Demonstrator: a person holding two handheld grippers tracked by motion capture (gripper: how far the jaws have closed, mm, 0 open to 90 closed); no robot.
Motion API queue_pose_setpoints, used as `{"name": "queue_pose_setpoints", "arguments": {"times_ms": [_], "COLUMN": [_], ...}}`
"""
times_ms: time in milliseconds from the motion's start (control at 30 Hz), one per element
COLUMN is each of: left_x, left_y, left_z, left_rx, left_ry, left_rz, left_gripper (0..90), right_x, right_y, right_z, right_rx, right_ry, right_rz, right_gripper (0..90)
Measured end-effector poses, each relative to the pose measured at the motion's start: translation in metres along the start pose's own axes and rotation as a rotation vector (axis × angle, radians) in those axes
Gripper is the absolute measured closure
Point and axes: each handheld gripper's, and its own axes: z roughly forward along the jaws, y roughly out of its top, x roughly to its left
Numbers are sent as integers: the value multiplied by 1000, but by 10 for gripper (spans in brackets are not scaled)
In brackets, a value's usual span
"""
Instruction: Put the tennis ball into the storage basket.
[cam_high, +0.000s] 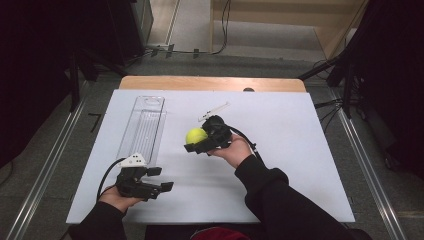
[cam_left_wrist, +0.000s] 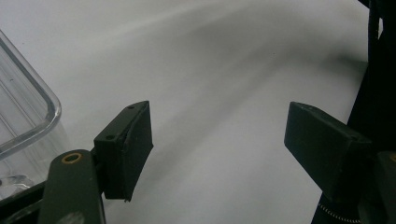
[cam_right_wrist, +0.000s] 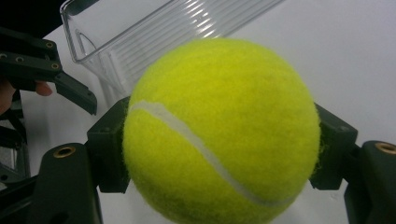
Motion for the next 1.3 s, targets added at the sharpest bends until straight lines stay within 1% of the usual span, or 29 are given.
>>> {"name": "queue_pose_setpoints", "arguments": {"times_ms": [133, 233, 300, 367, 467, 600, 733, 1000, 1067, 1300], "left_x": [0, 0, 0, 0, 0, 0, 0, 0, 0, 0], "left_y": [0, 0, 0, 0, 0, 0, 0, 0, 0, 0], "left_z": [0, -1, -1, -1, -1, -1, -1, -1, -1, -1], "left_rx": [1, 2, 0, 1, -3, -4, -4, -1, -1, -5], "left_ry": [0, -1, -2, -3, -5, -5, -6, -5, -5, -8], "left_rz": [0, 1, 0, 1, 6, 1, 6, 3, 3, 0], "left_gripper": [245, 244, 245, 244, 245, 244, 245, 244, 244, 245], "right_x": [1, 1, 1, 1, 2, 4, 5, 5, 5, 5], "right_y": [4, 6, 7, 9, 12, 17, 21, 29, 31, 40], "right_z": [4, 8, 11, 14, 17, 20, 23, 26, 27, 32], "right_rx": [-6, -1, 4, 12, 3, 13, 11, 8, 10, 5], "right_ry": [6, 5, 4, 8, 11, 6, 7, 4, 1, 1], "right_rz": [6, 5, 15, 13, 8, 7, 3, 18, 6, 12], "right_gripper": [233, 233, 233, 233, 233, 233, 233, 233, 233, 233]}}
